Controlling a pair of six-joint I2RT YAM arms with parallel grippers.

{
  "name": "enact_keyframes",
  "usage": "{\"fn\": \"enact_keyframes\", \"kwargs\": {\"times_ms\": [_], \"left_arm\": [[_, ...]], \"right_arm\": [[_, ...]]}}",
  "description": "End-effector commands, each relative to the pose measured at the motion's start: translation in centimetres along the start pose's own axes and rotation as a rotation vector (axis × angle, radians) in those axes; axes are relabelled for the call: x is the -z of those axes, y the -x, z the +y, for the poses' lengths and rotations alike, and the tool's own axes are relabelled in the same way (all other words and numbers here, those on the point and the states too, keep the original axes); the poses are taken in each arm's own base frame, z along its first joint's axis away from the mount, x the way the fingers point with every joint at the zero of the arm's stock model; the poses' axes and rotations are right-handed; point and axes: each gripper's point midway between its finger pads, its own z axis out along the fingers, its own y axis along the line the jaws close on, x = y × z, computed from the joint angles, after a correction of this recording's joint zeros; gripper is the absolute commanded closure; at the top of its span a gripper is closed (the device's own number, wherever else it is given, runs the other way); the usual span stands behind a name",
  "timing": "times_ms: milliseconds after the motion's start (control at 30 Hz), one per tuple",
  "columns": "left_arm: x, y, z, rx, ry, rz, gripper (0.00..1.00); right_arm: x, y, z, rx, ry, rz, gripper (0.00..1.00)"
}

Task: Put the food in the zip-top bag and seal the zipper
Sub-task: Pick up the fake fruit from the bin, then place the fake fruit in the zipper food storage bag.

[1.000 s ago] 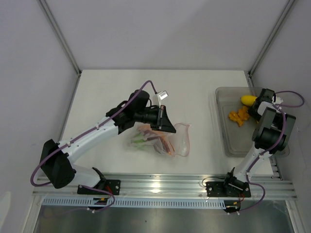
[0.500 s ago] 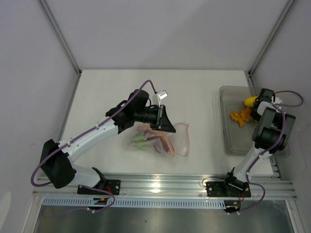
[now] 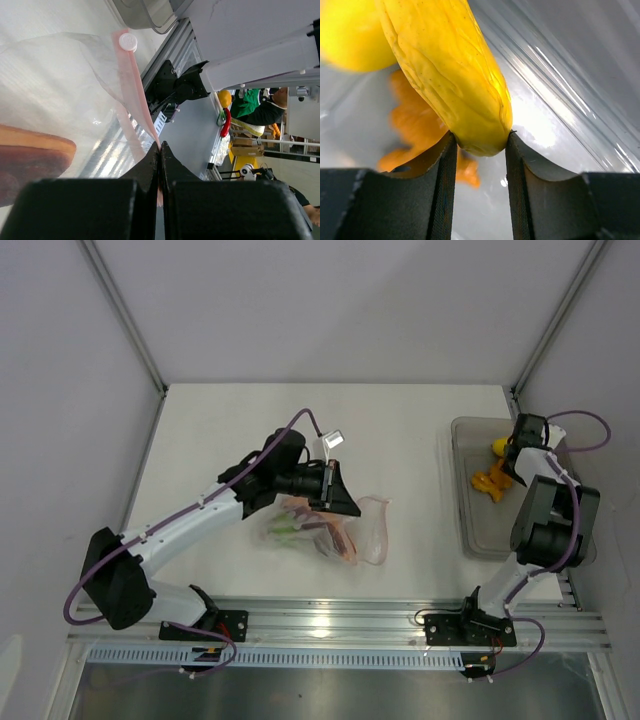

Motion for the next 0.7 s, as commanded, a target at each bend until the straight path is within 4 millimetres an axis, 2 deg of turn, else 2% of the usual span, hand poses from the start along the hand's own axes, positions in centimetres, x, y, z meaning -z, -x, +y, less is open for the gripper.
{"fn": "enact_keyframes", "kwargs": {"times_ms": [0, 167, 200, 233, 267, 433, 533, 600, 667], "left_arm": [[1.2, 0.5, -1.8, -0.031, -0.060, -0.043, 0.99], [1.9, 0.1, -2.1, -0.029, -0.071, -0.067, 0.99], [2.0, 0.1, -2.1, -0.033, -0.071, -0.072, 0.99], [2.2, 0.1, -2.1, -0.033, -0.063, -0.081, 1.00], [2.4, -0.2, -2.1, -0.039, -0.061, -0.086, 0.99], [3.2, -0.3, -2.4, -0.045, -0.064, -0.117, 0.99], [3.6, -0.3, -2.9, -0.050, -0.075, -0.136, 0.99], [4.1, -0.3, -3.0, -0.053, -0.068, -0.150, 0.99], [4.4, -0.3, -3.1, -0.059, -0.064, -0.160, 0.99]], "right_arm": [[3.7, 2.5, -0.5, -0.006, 0.006, -0.090, 1.00], [6.5, 1.3, -0.2, 0.011, 0.063, -0.077, 1.00], [7.1, 0.8, 0.0, 0.014, 0.088, -0.065, 1.00], [7.5, -0.5, 0.4, 0.025, 0.127, -0.036, 1.00], [9.0, -0.3, 0.8, 0.022, 0.170, -0.055, 1.00], [12.9, -2.5, 1.0, 0.035, 0.304, -0.055, 1.00], [15.8, -3.6, 1.7, 0.029, 0.444, -0.049, 1.00], [17.9, -4.7, 3.1, 0.029, 0.578, -0.016, 1.00], [20.1, -5.0, 3.9, 0.034, 0.670, -0.021, 1.00]]}}
